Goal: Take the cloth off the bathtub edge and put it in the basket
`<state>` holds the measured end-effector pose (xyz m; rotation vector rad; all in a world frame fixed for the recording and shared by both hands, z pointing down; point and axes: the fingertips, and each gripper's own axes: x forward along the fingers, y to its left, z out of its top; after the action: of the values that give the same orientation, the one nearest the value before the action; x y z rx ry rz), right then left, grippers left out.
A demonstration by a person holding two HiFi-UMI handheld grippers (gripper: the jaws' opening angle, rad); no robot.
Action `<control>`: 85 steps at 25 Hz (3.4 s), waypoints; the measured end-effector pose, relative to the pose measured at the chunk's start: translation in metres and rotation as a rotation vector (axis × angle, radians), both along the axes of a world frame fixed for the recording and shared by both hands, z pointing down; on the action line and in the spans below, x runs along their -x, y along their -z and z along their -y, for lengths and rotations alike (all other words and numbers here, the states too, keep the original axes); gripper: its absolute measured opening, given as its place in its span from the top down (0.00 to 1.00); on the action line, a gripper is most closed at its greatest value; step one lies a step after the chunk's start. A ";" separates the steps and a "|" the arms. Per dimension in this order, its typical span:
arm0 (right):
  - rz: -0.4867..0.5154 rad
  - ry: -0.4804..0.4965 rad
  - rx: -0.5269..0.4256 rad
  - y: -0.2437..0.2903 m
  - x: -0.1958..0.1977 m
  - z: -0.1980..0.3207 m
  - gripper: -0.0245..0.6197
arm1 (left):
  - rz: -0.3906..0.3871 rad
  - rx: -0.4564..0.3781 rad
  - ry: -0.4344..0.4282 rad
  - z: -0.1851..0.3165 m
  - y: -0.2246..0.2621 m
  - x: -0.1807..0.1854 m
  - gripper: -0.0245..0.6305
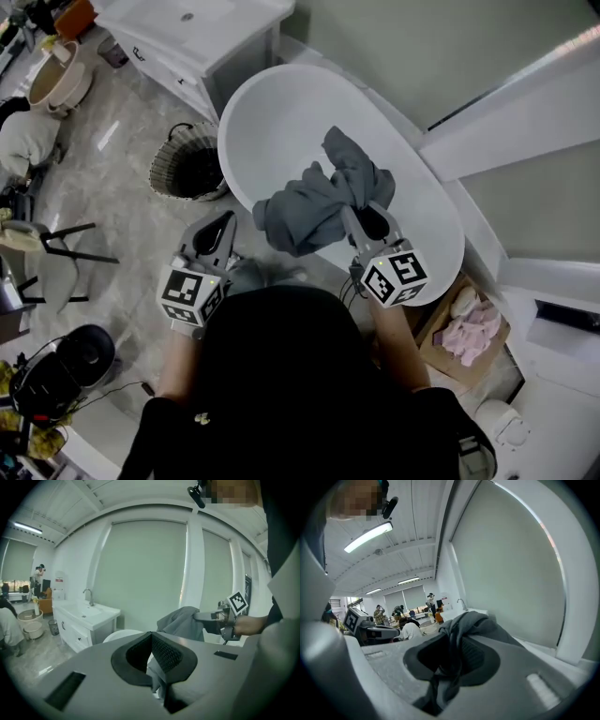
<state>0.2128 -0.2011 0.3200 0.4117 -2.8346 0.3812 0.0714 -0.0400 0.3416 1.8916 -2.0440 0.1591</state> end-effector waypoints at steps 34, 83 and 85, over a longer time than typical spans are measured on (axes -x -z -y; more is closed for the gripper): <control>-0.030 0.486 0.033 -0.020 0.396 -0.180 0.84 | -0.038 -0.022 0.516 -0.235 -0.012 0.279 0.94; -0.258 0.820 0.155 -0.217 0.709 -0.181 0.84 | -0.116 0.148 0.844 -0.231 -0.079 0.479 0.94; -0.285 0.807 0.157 -0.236 0.707 -0.180 0.84 | -0.122 0.159 0.833 -0.233 -0.087 0.482 0.94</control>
<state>-0.4942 -0.0213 0.5559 -0.6435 -2.4047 0.3278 -0.4108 0.1934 0.4282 0.8217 -2.4482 -0.0090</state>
